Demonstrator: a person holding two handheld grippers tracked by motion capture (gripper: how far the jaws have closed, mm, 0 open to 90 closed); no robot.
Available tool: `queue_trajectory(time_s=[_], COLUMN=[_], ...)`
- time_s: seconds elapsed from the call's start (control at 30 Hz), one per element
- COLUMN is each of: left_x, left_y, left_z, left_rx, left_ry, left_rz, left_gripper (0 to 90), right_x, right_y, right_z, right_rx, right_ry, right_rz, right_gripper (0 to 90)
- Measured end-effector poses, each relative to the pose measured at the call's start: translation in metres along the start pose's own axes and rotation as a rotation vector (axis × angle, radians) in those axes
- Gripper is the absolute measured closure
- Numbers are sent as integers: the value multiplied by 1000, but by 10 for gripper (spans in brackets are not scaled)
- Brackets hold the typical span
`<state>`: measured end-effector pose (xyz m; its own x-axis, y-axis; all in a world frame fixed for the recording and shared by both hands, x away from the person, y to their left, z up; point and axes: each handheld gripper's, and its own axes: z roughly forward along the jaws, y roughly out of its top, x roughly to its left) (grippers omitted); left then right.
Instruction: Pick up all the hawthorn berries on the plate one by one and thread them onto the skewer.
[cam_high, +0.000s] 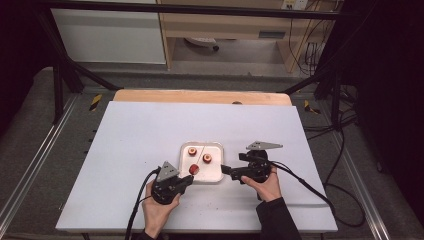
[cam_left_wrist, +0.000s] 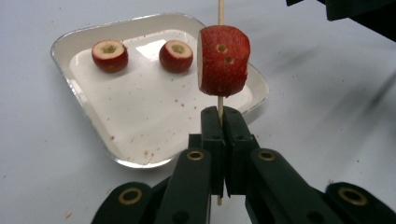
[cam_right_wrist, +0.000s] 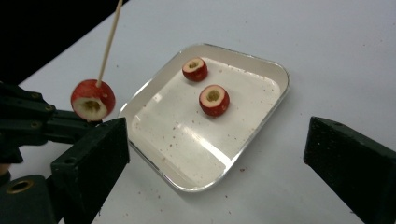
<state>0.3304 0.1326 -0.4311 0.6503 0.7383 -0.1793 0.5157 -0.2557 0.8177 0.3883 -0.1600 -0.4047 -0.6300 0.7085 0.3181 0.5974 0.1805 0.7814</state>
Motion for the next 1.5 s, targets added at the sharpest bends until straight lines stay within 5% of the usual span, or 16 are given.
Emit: queue_trajectory(time_s=[0.33,0.8,1.07,1.5], left_x=[5,12,15,15], left_y=[-13,-20,-21,-23], left_z=[-15,-20,-20,-22], left_rx=[24,38,27,48], left_ry=[7,8,5,6], left_rz=[15,22,44,21], left_gripper=[883,883,883,883], right_x=[-8,1,6,15], right_y=[8,30,40,58], right_z=[3,28,47,82], right_rx=[122,257,306,387], right_ry=[-49,-79,-84,-97], right_rz=[-68,-154,-177,-192], right_gripper=[70,63,63,68])
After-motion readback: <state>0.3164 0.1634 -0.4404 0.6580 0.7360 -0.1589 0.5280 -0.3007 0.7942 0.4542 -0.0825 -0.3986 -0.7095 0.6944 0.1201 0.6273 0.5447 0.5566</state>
